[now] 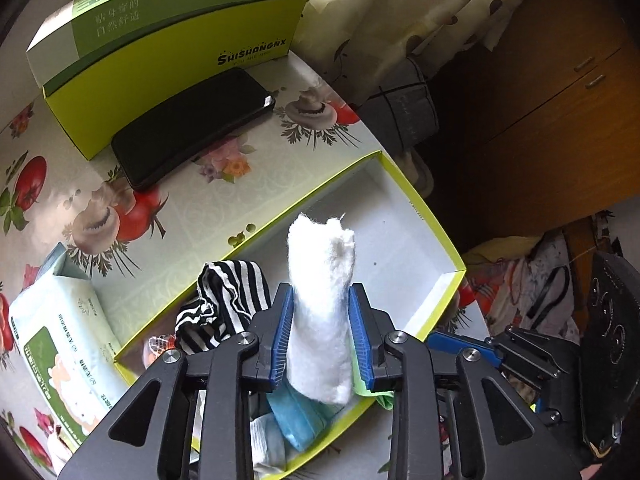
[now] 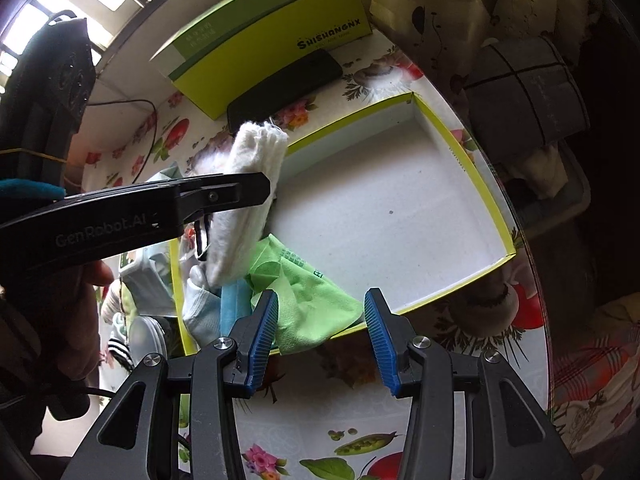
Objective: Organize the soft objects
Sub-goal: 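Open the right tool to drop the cloth while the left tool releases the towel, then move both tools back toward the pile of soft items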
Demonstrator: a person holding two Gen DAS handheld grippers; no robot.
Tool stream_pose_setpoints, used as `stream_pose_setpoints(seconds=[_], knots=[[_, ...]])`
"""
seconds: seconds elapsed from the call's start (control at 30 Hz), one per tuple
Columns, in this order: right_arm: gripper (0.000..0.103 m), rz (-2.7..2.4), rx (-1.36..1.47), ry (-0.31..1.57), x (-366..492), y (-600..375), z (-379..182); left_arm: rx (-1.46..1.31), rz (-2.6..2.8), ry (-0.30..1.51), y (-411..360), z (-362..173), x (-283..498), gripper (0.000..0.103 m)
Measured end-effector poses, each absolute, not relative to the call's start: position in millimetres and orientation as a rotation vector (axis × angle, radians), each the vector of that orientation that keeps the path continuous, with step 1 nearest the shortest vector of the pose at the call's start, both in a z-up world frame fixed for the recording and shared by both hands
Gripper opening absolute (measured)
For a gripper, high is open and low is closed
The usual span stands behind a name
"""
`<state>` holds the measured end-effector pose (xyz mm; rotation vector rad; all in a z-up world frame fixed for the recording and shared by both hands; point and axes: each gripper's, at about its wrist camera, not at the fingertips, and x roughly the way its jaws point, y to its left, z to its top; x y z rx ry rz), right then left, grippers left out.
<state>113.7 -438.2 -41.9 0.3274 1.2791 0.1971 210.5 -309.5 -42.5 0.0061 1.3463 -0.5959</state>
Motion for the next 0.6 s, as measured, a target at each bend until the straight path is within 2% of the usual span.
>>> stream_pose_setpoints(seconds=[0.07,0.6], knots=[[0.044,0.197,0.327,1.278,114.5,-437.6,-41.2,-0.007,-0.596,1.337,-305.7,-41.5,211.3,0.042],[0.044,0.242,0.271,1.245,115.8,-409.8,-12.5,-0.013,-0.503,1.274,-250.0,-4.1,183.9,0.042]])
